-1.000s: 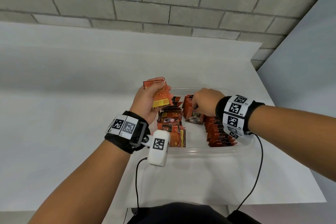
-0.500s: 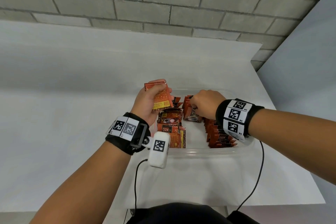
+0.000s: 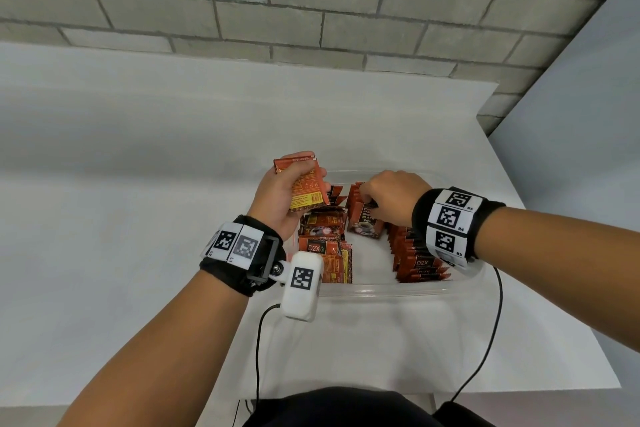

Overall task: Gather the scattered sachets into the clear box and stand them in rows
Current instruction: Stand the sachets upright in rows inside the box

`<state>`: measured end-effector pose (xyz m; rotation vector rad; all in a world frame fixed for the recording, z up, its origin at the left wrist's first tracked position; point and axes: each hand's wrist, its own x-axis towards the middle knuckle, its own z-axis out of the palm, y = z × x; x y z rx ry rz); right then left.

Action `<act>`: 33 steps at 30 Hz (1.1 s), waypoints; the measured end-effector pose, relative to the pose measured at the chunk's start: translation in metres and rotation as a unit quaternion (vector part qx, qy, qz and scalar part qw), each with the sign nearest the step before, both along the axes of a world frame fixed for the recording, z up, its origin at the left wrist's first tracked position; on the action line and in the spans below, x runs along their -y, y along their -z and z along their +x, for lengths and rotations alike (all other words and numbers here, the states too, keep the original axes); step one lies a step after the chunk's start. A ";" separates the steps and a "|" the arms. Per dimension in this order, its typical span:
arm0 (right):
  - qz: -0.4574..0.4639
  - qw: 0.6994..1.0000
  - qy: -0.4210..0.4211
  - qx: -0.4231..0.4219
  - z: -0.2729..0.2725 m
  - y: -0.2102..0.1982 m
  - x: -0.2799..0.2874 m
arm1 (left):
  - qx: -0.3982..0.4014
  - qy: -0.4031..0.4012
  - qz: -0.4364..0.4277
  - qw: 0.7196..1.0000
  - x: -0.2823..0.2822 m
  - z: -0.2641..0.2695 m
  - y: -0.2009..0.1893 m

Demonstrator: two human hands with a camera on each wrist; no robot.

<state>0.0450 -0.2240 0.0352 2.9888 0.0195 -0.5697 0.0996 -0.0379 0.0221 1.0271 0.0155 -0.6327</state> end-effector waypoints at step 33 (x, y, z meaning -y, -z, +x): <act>0.431 0.848 0.121 0.284 -0.047 -0.038 -0.001 | 0.005 0.112 -0.013 0.994 0.024 -0.020 -0.002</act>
